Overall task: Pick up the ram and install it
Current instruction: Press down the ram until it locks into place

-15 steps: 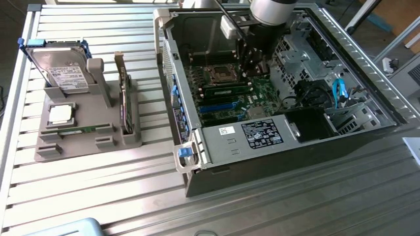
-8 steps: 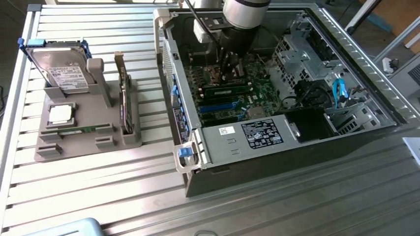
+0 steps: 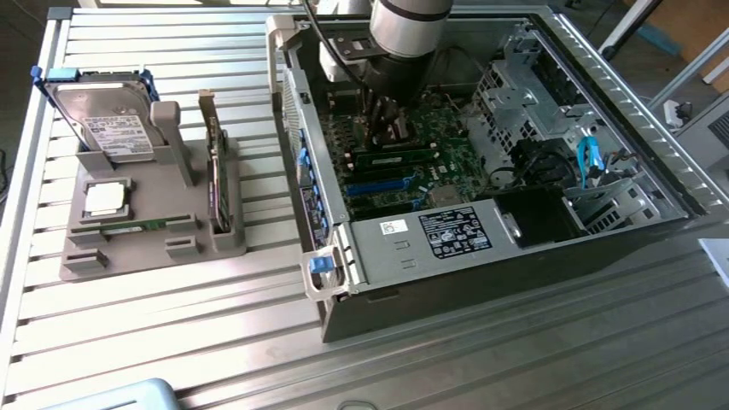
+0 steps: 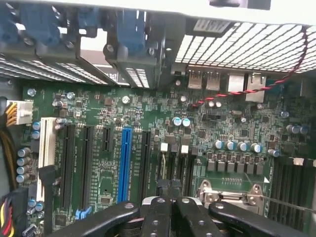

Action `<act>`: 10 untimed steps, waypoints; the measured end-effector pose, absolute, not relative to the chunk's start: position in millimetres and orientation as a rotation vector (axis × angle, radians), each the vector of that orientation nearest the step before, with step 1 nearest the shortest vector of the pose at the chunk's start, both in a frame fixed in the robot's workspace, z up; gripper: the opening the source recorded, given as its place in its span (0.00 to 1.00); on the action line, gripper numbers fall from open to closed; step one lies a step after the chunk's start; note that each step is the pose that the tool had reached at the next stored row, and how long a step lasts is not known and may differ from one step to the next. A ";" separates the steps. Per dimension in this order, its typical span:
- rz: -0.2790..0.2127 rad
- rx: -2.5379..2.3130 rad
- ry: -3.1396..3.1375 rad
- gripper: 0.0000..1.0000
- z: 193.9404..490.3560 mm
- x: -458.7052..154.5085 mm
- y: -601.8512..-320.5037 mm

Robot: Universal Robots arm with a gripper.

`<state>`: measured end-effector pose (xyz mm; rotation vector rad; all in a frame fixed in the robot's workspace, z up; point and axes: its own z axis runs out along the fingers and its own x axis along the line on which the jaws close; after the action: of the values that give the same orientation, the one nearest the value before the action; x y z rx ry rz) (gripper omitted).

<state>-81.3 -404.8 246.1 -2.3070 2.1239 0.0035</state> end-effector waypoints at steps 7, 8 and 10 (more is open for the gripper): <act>0.003 -2.308 2.125 0.11 235.7 -82.0 -404.8; 0.002 -2.308 2.125 0.11 234.4 -82.3 -404.8; 0.001 -2.309 2.125 0.11 232.7 -82.7 -404.9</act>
<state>-82.7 -404.9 232.7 -2.3088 2.1254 0.0010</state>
